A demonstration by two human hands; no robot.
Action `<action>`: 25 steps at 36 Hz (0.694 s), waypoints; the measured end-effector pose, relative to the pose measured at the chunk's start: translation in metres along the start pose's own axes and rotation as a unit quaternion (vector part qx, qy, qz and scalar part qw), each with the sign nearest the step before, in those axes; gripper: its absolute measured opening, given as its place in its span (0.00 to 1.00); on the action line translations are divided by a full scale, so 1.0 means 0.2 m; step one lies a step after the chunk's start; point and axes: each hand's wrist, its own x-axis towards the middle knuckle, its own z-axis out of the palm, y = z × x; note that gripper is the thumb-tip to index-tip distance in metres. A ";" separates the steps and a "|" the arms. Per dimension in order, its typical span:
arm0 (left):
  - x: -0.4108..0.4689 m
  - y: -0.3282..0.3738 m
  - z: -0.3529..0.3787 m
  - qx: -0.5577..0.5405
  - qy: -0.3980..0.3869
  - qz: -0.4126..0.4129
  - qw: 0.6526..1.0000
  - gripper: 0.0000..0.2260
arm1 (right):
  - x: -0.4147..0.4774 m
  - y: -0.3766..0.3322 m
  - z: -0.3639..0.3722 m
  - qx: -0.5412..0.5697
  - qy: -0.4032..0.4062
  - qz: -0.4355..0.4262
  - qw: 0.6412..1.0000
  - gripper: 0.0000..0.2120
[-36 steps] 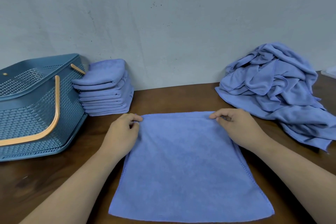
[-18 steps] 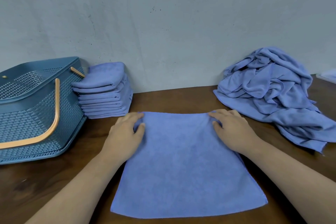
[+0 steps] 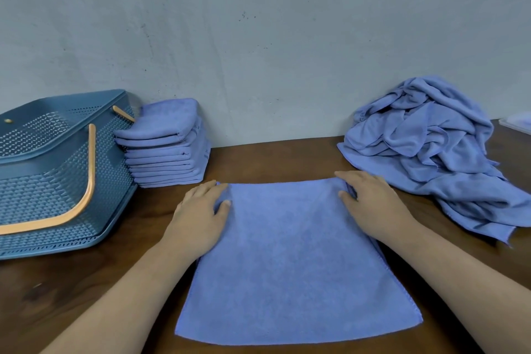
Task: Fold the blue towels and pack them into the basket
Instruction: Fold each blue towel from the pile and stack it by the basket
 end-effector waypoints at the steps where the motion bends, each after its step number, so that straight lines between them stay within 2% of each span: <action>1: 0.00 0.00 -0.01 -0.006 0.026 0.013 1.000 0.21 | 0.00 0.01 -0.02 -0.002 0.016 -0.003 1.000 0.21; 4: -0.02 0.05 -0.04 -0.015 0.088 0.106 0.990 0.18 | -0.03 -0.03 -0.09 0.010 0.079 -0.025 0.997 0.18; 6: -0.05 0.12 -0.03 -0.032 0.058 0.146 0.987 0.20 | -0.08 -0.12 -0.12 0.064 0.075 -0.093 0.991 0.16; 9: -0.11 0.16 0.03 0.009 -0.025 0.153 0.988 0.28 | -0.18 -0.28 -0.09 0.100 -0.067 -0.200 0.972 0.19; 11: -0.12 0.15 0.06 0.039 -0.076 0.136 0.987 0.28 | -0.23 -0.35 -0.05 0.059 -0.146 -0.261 0.952 0.25; 13: -0.11 0.15 0.05 0.052 -0.110 0.113 0.986 0.28 | -0.24 -0.38 -0.04 0.000 -0.183 -0.289 0.940 0.29; 18: -0.11 0.18 0.03 0.096 -0.152 0.077 0.981 0.29 | -0.23 -0.30 -0.07 -0.061 -0.239 -0.167 0.955 0.41; 22: -0.12 0.19 0.02 0.090 -0.154 0.063 0.982 0.30 | -0.22 -0.24 -0.10 -0.117 -0.245 -0.098 0.957 0.41; 25: -0.12 0.19 0.03 0.069 -0.139 0.064 0.986 0.31 | -0.21 -0.26 -0.10 -0.163 -0.192 -0.089 0.964 0.39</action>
